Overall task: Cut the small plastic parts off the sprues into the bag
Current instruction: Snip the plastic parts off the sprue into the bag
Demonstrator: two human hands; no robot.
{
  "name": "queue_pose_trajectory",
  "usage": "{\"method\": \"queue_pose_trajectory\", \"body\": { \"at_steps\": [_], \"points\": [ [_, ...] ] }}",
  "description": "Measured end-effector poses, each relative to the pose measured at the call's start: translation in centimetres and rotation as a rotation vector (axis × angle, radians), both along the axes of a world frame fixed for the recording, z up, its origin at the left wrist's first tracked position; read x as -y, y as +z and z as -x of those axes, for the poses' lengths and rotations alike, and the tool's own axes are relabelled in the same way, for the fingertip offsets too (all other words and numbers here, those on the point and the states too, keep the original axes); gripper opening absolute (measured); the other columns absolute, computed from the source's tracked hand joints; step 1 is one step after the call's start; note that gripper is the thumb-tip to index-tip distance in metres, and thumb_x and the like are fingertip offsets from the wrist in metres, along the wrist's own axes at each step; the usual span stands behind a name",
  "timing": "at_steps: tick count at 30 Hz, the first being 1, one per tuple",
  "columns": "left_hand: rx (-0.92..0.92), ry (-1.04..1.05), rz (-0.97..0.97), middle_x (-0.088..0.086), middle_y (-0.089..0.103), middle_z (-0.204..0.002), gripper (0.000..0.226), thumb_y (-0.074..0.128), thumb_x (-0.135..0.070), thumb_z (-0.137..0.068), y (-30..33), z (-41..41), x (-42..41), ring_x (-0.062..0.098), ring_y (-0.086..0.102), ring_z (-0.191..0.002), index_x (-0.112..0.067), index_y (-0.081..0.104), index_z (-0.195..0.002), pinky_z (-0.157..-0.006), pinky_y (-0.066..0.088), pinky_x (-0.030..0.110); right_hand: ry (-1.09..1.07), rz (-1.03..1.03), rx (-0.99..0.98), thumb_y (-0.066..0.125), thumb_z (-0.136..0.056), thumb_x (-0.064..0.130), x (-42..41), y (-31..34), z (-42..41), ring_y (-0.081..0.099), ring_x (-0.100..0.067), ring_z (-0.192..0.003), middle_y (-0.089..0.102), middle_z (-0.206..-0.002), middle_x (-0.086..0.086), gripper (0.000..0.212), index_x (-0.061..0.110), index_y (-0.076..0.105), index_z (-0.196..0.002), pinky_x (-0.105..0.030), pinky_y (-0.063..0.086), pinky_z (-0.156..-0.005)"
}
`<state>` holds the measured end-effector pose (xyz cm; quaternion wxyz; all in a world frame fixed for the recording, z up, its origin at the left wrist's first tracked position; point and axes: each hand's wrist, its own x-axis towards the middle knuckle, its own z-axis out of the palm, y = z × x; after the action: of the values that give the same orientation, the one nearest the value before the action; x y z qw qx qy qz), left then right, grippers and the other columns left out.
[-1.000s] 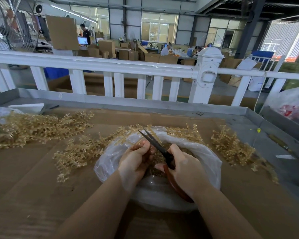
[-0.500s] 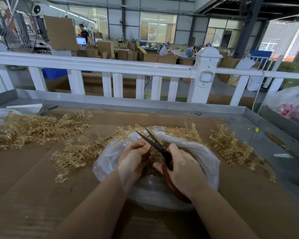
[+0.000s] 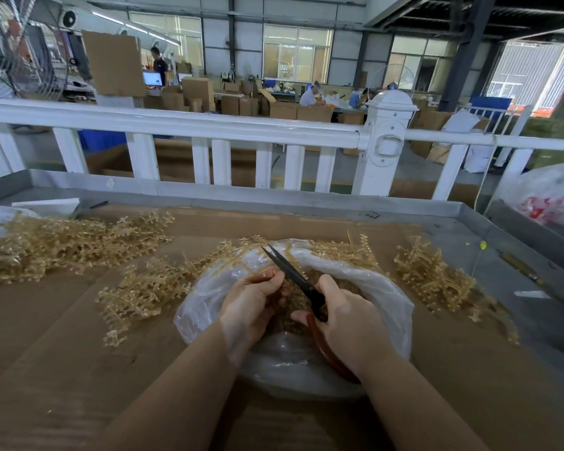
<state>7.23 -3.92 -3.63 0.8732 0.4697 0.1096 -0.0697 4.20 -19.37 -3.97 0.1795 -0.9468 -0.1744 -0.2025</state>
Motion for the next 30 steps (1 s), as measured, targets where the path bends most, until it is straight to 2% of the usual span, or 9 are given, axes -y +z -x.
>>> {"method": "queue_pose_trajectory", "body": {
  "at_steps": [5,9,13,16,17,19,21,27,30],
  "points": [
    [0.004,-0.001,0.010,0.002,0.067,-0.060,0.015,0.060,0.003,-0.086,-0.1,0.0,0.0,0.009,0.062,-0.049,-0.008,0.060,-0.076,-0.046,0.049,0.019,-0.027,0.022,0.025,0.054,-0.083,0.061,-0.1,0.0,0.2,0.047,-0.002,-0.063,0.059,-0.076,0.011,0.042,0.025,0.048,-0.104,-0.007,0.026,-0.046],
    [0.007,-0.013,0.016,0.001,0.066,-0.061,0.012,0.059,0.002,-0.087,-0.3,0.0,-0.2,0.010,0.063,-0.053,-0.008,0.061,-0.081,-0.051,0.051,0.021,-0.035,-0.090,-0.039,0.058,-0.082,0.059,-0.1,0.2,0.6,0.045,0.003,-0.060,0.051,-0.070,0.018,0.033,0.032,0.043,-0.093,-0.009,0.032,-0.048],
    [-0.021,0.009,0.049,0.001,0.070,-0.068,0.011,0.060,0.001,-0.087,-0.5,-0.2,-0.2,0.011,0.064,-0.059,-0.009,0.061,-0.083,-0.052,0.052,0.020,-0.036,-0.303,-0.132,0.059,-0.084,0.055,0.1,1.2,0.4,0.050,0.008,-0.067,0.054,-0.074,0.020,0.030,0.031,0.048,-0.096,-0.005,0.040,-0.062],
    [-0.032,0.033,0.070,0.004,0.070,-0.074,0.010,0.061,0.000,-0.086,-0.6,-0.3,-0.2,0.014,0.065,-0.066,-0.009,0.063,-0.087,-0.054,0.053,0.021,-0.004,-0.386,-0.174,0.059,-0.085,0.052,0.2,1.9,0.3,0.059,-0.001,-0.079,0.062,-0.084,0.015,0.029,0.030,0.050,-0.101,-0.015,0.047,-0.070],
    [-0.025,0.028,0.077,0.004,0.071,-0.073,0.010,0.061,0.000,-0.086,-0.5,-0.3,-0.3,0.014,0.065,-0.066,-0.009,0.064,-0.089,-0.056,0.054,0.022,0.004,-0.368,-0.175,0.058,-0.085,0.053,0.1,2.0,0.3,0.059,-0.002,-0.081,0.063,-0.087,0.014,0.030,0.030,0.049,-0.101,-0.016,0.047,-0.071],
    [-0.003,0.014,0.089,0.003,0.072,-0.071,0.013,0.060,0.001,-0.086,-0.4,-0.2,-0.3,0.014,0.067,-0.062,-0.009,0.066,-0.093,-0.058,0.053,0.024,0.005,-0.300,-0.163,0.058,-0.084,0.056,0.0,1.8,0.4,0.054,0.002,-0.080,0.060,-0.088,0.016,0.031,0.031,0.048,-0.101,-0.008,0.040,-0.066],
    [0.007,0.001,0.117,0.005,0.071,-0.071,0.015,0.058,0.002,-0.087,-0.4,-0.2,-0.3,0.014,0.068,-0.058,-0.007,0.067,-0.094,-0.053,0.054,0.025,-0.004,-0.222,-0.104,0.058,-0.084,0.056,-0.3,1.3,0.5,0.048,0.004,-0.075,0.053,-0.081,0.020,0.029,0.034,0.044,-0.096,-0.005,0.034,-0.062],
    [-0.027,0.033,0.140,0.002,0.066,-0.063,0.015,0.057,0.000,-0.089,-0.5,-0.2,-0.4,0.011,0.064,-0.055,-0.010,0.063,-0.079,-0.061,0.050,0.026,-0.024,-0.096,0.024,0.053,-0.081,0.060,-0.6,-0.4,0.5,0.050,-0.006,-0.080,0.054,-0.085,0.013,0.037,0.028,0.047,-0.099,-0.015,0.032,-0.068],
    [-0.048,0.020,0.169,0.003,0.065,-0.065,0.023,0.054,-0.001,-0.091,-0.4,-0.3,-0.4,0.012,0.064,-0.057,-0.013,0.059,-0.073,-0.065,0.049,0.028,-0.016,-0.076,0.042,0.050,-0.082,0.062,-0.6,-0.7,0.5,0.052,-0.009,-0.083,0.057,-0.088,0.010,0.042,0.026,0.049,-0.104,-0.018,0.040,-0.072]
  ]
}}
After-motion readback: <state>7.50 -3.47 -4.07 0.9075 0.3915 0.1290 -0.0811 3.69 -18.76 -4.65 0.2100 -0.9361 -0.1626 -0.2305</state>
